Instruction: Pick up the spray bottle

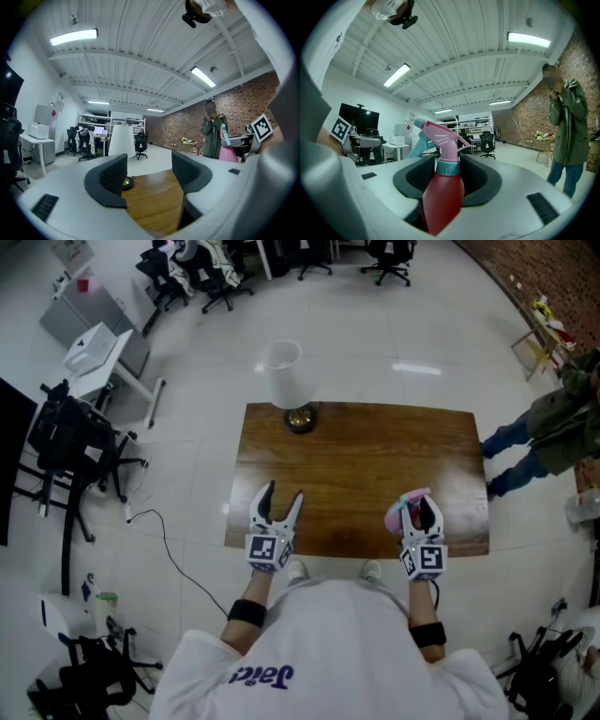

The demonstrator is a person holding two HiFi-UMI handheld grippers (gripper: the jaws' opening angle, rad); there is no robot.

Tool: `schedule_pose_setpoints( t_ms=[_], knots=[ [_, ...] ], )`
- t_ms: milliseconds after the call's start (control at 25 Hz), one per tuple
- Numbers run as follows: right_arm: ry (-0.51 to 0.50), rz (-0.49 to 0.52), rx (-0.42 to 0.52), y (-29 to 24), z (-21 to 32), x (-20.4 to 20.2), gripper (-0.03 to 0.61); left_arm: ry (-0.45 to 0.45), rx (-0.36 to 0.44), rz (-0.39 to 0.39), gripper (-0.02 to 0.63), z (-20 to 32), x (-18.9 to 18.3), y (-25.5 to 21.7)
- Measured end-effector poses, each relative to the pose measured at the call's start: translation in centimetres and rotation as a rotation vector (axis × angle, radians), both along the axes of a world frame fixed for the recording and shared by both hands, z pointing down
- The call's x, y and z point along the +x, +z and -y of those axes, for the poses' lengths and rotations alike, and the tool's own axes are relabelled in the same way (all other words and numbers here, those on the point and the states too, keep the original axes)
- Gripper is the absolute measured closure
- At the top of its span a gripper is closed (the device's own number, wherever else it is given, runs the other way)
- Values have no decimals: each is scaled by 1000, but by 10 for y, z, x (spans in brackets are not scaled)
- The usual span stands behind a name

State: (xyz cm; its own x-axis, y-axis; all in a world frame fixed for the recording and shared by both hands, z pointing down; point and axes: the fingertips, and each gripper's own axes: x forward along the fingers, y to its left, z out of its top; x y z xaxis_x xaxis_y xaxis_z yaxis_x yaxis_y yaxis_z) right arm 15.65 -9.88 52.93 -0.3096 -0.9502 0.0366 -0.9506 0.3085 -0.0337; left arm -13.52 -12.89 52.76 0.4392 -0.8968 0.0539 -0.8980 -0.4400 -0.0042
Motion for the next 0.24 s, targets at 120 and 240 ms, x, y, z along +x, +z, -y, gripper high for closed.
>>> schedule_pose_setpoints(
  t_ms=[120,240],
  knots=[
    [4,5,10,-2,0,3,407,-5,-1,-3,334,-2,1,-1],
    [17,21,25,-2,2,6,407,-17,-10,-6,334,-2,1,-1]
  ],
)
